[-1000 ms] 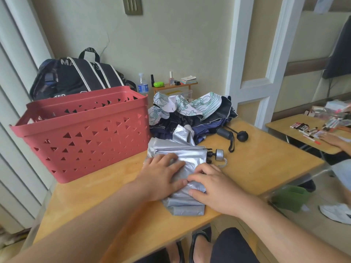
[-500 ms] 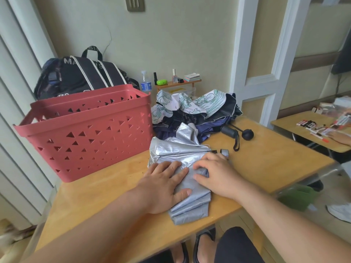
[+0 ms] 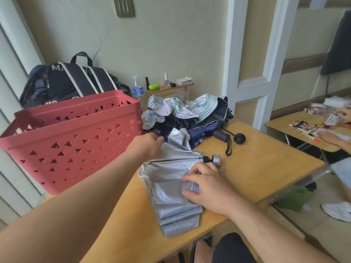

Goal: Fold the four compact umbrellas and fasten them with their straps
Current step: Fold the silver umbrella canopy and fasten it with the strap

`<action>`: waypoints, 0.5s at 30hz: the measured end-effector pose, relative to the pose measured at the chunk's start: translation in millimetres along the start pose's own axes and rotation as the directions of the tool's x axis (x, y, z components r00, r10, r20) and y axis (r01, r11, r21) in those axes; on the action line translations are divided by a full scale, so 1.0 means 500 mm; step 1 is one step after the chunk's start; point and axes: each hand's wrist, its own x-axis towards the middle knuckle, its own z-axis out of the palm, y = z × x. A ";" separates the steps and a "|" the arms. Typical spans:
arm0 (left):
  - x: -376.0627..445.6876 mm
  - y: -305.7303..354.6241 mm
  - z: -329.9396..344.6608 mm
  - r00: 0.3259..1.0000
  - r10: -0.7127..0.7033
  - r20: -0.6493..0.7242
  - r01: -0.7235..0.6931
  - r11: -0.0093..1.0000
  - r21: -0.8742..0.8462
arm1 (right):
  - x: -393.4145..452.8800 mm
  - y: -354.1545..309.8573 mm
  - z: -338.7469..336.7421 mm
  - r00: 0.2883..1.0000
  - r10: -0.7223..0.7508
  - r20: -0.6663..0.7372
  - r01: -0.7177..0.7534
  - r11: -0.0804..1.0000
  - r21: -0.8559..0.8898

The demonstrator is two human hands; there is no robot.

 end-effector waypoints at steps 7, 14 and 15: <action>0.009 -0.032 0.022 0.995 0.037 0.095 -0.030 0.997 -0.075 | 0.004 0.002 0.005 1.000 -0.004 -0.019 0.004 1.000 0.016; -0.026 -0.050 0.022 0.991 0.110 -0.073 -0.124 0.967 -0.223 | 0.002 -0.003 -0.002 0.986 -0.061 -0.152 0.069 0.996 0.049; -0.028 -0.053 0.026 0.991 0.106 -0.077 -0.121 0.963 -0.240 | 0.010 -0.002 -0.006 0.966 -0.060 -0.251 0.085 0.993 0.088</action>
